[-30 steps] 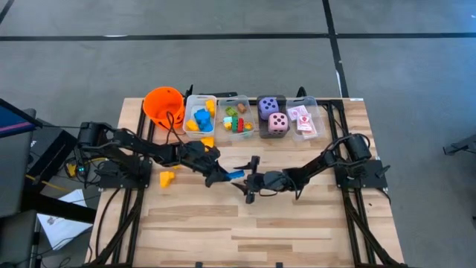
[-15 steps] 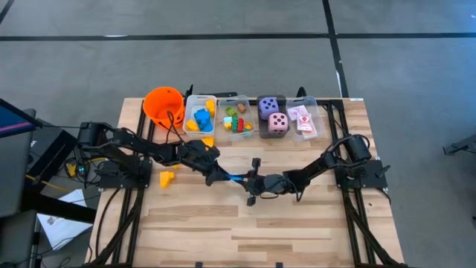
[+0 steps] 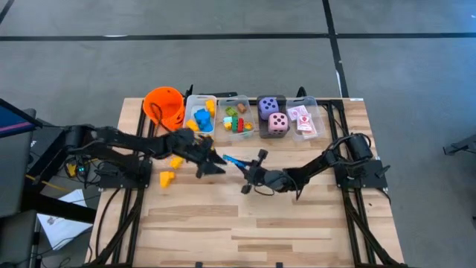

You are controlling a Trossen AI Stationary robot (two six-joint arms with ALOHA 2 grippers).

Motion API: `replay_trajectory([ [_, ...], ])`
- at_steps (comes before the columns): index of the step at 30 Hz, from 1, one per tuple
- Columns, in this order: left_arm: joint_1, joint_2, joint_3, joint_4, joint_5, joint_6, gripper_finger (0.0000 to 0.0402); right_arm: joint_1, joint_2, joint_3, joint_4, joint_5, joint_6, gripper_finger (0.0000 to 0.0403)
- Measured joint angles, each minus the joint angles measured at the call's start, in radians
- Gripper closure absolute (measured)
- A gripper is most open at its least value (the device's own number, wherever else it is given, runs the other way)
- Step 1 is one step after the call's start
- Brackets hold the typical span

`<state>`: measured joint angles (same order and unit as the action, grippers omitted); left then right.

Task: Pick & Place Toys
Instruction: Put the small blue game piece into the left transparent bin, then put the large yellow game piece into the white bin

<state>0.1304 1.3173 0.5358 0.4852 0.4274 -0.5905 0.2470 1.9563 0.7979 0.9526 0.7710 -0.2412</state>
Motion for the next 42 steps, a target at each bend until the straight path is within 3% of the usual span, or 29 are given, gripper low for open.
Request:
replay_trajectory([
  [6, 0.063, -0.211, 0.001, -0.047, -0.024, 0.176, 0.0121, -0.092, -0.015, 0.067, -0.069, 0.019, 0.128, 0.0363],
  [12, 0.069, -0.359, -0.001, -0.231, -0.208, 0.329, 0.0136, -0.230, -0.024, 0.211, -0.365, 0.006, 0.302, 0.0363],
  [17, 0.069, -0.395, -0.001, -0.340, -0.316, 0.351, 0.0148, -0.352, -0.024, 0.329, -0.554, -0.072, 0.409, 0.0361],
  [25, 0.069, -0.373, -0.001, -0.393, -0.323, 0.348, 0.0156, -0.445, -0.024, 0.424, -0.578, -0.192, 0.425, 0.0308],
  [35, 0.047, -0.342, -0.001, -0.401, -0.323, 0.347, 0.0159, -0.394, -0.024, 0.432, -0.633, -0.198, 0.365, 0.0182],
  [42, 0.002, -0.298, -0.043, -0.408, -0.314, 0.388, 0.0160, -0.208, -0.039, 0.431, -0.674, -0.150, 0.262, 0.0155],
])
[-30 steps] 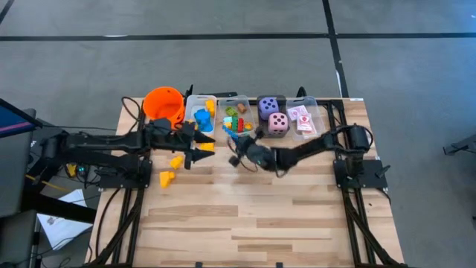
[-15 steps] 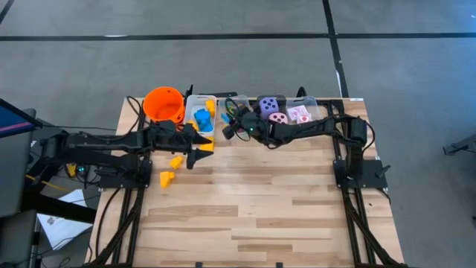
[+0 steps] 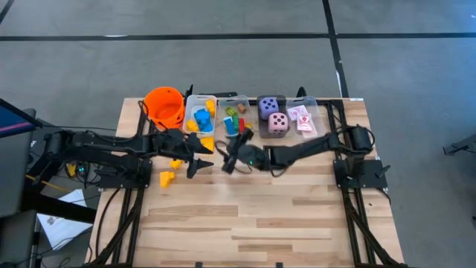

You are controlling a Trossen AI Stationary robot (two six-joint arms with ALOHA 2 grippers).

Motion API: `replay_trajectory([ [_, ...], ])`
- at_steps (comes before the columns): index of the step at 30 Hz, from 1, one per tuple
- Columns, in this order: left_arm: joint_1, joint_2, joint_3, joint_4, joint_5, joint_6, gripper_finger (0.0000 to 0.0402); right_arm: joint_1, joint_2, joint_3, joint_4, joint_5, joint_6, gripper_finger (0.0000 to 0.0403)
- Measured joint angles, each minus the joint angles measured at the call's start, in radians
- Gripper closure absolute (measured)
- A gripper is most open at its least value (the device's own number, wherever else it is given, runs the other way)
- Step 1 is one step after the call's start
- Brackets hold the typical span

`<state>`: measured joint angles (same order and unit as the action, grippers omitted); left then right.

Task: Pick & Place Toys
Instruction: Put the large yellow game piece into the white bin

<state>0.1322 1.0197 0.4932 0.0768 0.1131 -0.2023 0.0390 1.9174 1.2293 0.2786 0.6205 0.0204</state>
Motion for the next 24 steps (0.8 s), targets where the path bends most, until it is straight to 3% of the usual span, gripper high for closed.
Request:
replay_trajectory([
  [4, -0.001, 0.027, -0.007, -0.037, -0.006, -0.057, 0.0159, 0.101, -0.043, 0.000, -0.103, 0.012, 0.029, 0.0155],
  [6, -0.012, 0.030, 0.004, -0.151, -0.052, -0.109, 0.0159, 0.149, -0.057, 0.000, -0.184, 0.027, 0.074, 0.0154],
  [13, -0.129, 0.057, 0.203, -0.656, -0.450, -0.269, 0.0166, 0.251, -0.046, -0.007, -0.297, 0.176, 0.200, 0.0154],
  [16, -0.182, 0.088, 0.304, -0.851, -0.552, -0.365, 0.0166, 0.265, -0.046, -0.044, -0.302, 0.185, 0.265, 0.0154],
  [20, -0.194, 0.142, 0.366, -1.068, -0.542, -0.453, 0.0166, 0.279, -0.046, -0.111, -0.283, 0.172, 0.354, 0.0154],
  [24, -0.166, 0.183, 0.363, -1.150, -0.442, -0.523, 0.0166, 0.280, -0.046, -0.185, -0.196, 0.157, 0.348, 0.0154],
])
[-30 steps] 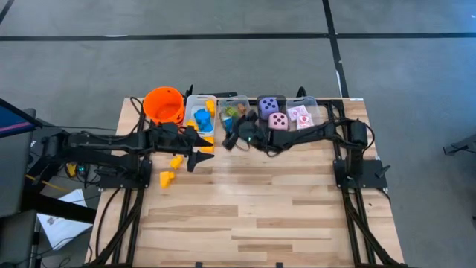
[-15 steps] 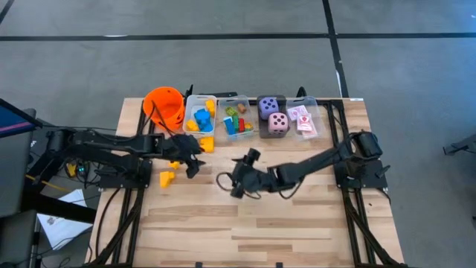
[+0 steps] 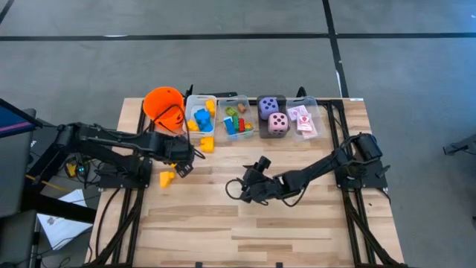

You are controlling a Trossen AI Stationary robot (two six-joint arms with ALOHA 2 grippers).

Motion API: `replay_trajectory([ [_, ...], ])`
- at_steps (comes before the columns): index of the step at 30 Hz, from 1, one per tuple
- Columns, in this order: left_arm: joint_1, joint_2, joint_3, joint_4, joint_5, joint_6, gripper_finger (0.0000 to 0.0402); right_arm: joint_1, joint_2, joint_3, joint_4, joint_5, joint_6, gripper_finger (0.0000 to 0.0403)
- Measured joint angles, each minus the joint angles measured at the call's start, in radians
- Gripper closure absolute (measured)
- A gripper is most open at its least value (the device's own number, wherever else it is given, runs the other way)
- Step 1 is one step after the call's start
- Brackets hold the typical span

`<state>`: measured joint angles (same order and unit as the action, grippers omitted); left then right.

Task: Pick & Place Toys
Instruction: Put the large yellow game piece into the white bin

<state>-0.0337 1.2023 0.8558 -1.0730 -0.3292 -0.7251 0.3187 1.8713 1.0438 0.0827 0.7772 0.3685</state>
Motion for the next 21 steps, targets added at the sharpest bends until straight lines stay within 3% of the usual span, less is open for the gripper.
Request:
replay_trajectory([
  [3, 0.020, 0.027, -0.001, -0.022, 0.064, -0.016, 0.0166, 0.000, 0.000, -0.057, 0.099, -0.011, -0.008, 0.0154],
  [8, 0.050, 0.065, -0.001, -0.023, 0.068, -0.016, 0.0166, 0.001, 0.000, -0.140, 0.220, -0.044, 0.024, 0.0154],
  [21, 0.117, 0.163, -0.047, -0.017, 0.091, 0.041, 0.0166, 0.002, 0.001, -0.153, 0.260, -0.055, 0.035, 0.0154],
])
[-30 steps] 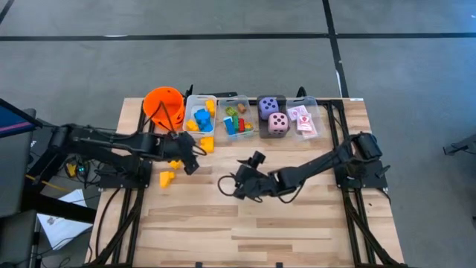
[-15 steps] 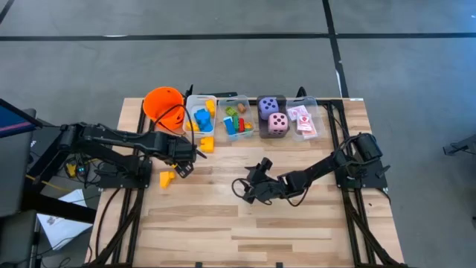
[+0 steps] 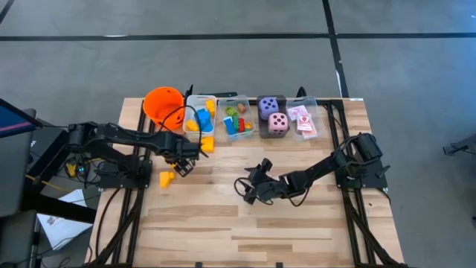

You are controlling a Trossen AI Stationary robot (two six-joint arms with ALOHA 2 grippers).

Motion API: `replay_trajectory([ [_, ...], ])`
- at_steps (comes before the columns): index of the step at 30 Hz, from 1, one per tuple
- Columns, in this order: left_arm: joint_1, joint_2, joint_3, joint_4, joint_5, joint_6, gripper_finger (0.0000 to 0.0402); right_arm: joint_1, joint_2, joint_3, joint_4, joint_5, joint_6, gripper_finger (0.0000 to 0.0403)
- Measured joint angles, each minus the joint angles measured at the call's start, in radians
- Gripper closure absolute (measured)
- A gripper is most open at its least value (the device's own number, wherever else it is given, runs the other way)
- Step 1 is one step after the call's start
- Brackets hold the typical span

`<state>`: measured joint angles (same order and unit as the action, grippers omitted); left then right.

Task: Pick & Place Toys
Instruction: Put the large yellow game piece into the white bin

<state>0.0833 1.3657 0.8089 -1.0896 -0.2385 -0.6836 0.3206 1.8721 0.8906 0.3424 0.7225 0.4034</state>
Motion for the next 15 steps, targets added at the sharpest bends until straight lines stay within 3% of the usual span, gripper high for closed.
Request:
replay_trajectory([
  [6, 0.035, -0.039, -0.100, 0.031, 0.032, -0.010, 0.0166, 0.000, 0.000, 0.000, 0.011, -0.019, 0.000, 0.0154],
  [15, 0.059, -0.100, -0.262, 0.285, 0.198, -0.011, 0.0166, -0.001, 0.000, 0.000, 0.012, -0.019, 0.000, 0.0154],
])
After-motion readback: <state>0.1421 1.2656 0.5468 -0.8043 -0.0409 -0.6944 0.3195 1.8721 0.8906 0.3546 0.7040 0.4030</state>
